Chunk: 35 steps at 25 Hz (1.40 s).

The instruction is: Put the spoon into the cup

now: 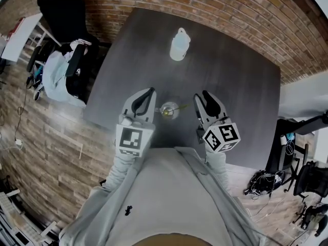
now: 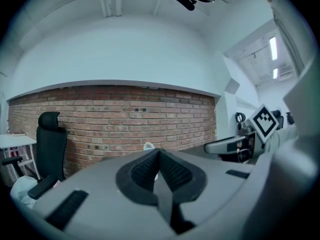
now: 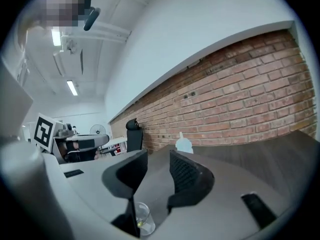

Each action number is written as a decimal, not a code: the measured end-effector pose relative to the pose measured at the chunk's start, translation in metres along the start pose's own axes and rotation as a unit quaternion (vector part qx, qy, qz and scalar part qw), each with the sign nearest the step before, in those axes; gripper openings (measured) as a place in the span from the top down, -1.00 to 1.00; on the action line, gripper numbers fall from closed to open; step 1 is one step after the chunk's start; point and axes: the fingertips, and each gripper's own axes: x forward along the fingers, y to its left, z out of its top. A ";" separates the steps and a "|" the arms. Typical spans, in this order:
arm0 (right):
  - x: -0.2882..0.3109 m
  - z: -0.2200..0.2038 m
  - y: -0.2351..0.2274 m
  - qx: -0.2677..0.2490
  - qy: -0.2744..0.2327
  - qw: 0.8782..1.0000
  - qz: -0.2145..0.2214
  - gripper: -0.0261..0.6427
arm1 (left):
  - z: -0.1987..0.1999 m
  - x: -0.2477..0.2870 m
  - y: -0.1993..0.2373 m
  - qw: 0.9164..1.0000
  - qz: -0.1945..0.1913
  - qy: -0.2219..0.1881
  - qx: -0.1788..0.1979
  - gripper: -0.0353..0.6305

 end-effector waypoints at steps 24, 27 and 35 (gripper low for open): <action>-0.028 0.079 0.011 -0.066 -0.102 0.993 -0.006 0.87 | 0.025 0.020 0.016 0.999 -0.014 -0.027 0.008 0.84; -0.025 0.073 0.011 -0.073 -0.093 0.993 -0.013 0.87 | 0.020 0.022 0.017 1.000 -0.019 -0.021 0.005 0.84; -0.021 0.063 0.008 -0.066 -0.082 0.994 -0.025 0.88 | 0.012 0.028 0.017 0.999 -0.029 -0.013 -0.002 0.84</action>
